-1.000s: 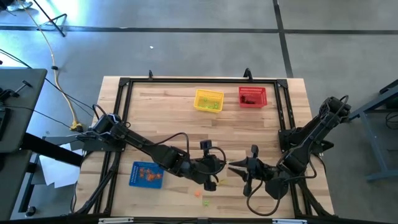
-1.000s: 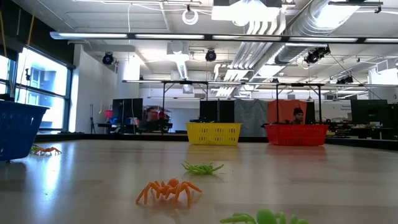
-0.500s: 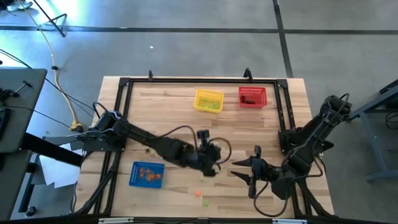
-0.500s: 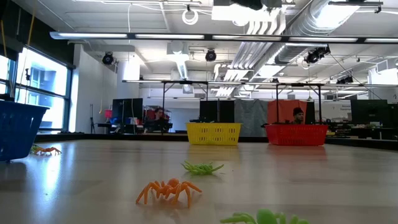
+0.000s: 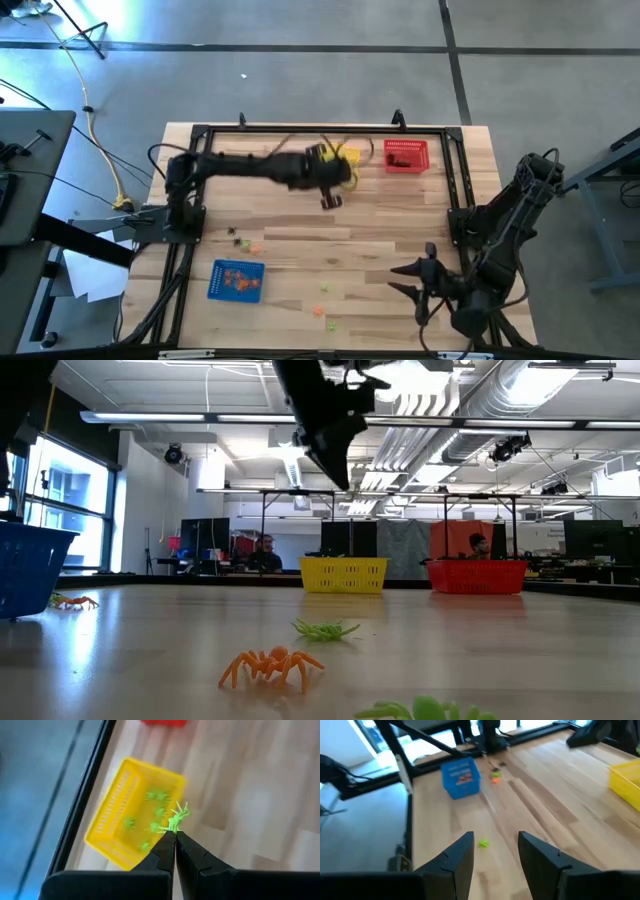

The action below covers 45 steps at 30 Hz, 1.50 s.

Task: Sort Halloween decoration
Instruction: Put the green spider toy into the yellow bin, then put the spider toy into the blue bin

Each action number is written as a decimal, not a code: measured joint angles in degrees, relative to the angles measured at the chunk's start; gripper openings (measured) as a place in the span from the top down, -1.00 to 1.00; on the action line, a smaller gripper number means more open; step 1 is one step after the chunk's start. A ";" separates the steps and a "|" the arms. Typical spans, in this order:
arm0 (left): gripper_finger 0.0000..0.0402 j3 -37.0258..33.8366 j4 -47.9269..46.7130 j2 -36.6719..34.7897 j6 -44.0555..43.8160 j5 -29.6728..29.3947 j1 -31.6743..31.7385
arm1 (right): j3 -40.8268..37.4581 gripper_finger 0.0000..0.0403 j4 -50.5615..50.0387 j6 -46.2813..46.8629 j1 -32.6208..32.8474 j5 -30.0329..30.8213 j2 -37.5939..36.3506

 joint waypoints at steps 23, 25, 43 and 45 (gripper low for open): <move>1.00 -18.48 19.66 0.00 0.66 23.52 17.71 | 0.00 0.26 -21.14 19.41 -1.93 1.77 0.04; 0.99 -19.07 20.54 0.00 -0.18 23.33 17.58 | 0.00 0.26 -21.14 19.07 -2.73 1.76 0.07; 0.47 -17.53 21.65 -0.35 -0.76 23.13 16.28 | 0.00 0.26 -21.69 20.62 -5.05 -7.03 0.08; 0.47 -16.10 21.75 -1.27 -0.31 25.38 14.67 | 0.00 0.26 -22.09 23.13 -5.06 -11.84 0.08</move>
